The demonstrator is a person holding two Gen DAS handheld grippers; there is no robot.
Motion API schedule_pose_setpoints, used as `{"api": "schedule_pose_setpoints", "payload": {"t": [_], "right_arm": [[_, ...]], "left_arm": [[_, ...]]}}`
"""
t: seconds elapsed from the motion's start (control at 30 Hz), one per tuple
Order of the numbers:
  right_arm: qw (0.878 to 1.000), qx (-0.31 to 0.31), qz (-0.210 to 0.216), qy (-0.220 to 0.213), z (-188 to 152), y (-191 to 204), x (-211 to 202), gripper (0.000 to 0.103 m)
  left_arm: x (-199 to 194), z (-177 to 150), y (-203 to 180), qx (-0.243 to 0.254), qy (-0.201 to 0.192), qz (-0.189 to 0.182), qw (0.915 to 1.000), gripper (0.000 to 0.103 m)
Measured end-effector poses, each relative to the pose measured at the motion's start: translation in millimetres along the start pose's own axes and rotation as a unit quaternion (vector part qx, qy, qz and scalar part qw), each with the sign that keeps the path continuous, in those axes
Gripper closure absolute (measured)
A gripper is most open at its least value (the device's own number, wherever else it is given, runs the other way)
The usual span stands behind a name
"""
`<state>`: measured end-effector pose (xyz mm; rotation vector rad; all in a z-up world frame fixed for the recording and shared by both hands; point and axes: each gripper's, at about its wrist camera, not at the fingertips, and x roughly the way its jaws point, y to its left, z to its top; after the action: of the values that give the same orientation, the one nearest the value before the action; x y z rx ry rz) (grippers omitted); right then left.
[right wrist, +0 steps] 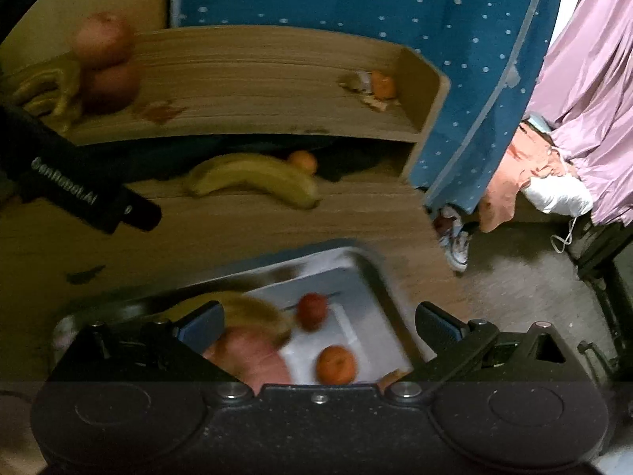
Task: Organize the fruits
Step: 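Lift both tools from the tray toward the yellow banana on the desk, then lower the left tool over the banana while the right tool grasps the orange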
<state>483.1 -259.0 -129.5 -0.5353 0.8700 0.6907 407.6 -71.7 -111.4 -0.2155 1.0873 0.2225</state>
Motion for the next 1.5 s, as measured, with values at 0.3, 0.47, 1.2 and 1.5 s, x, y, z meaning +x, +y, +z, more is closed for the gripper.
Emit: {"api": "schedule_pose_setpoints", "payload": {"t": [0.3, 0.47, 1.2, 1.5], "right_arm": [[1.000, 0.007, 0.021, -0.008, 29.9, -45.2, 45.6, 0.001], [0.998, 0.013, 0.060, -0.012, 52.9, -58.0, 78.6, 0.001], [0.972, 0.120, 0.200, 0.013, 117.4, -52.0, 157.8, 0.044], [0.967, 0.162, 0.193, 0.030, 126.6, -57.3, 171.0, 0.062]], "left_arm": [[34.9, 27.8, -18.5, 0.027, 0.003, 0.014, 0.9996, 0.000], [51.3, 34.4, -20.9, 0.021, 0.012, 0.016, 0.9996, 0.000], [73.4, 30.9, -32.4, 0.068, -0.019, 0.036, 0.9968, 0.014], [72.6, 31.8, -33.9, 0.084, -0.031, 0.037, 0.9953, 0.028]]}}
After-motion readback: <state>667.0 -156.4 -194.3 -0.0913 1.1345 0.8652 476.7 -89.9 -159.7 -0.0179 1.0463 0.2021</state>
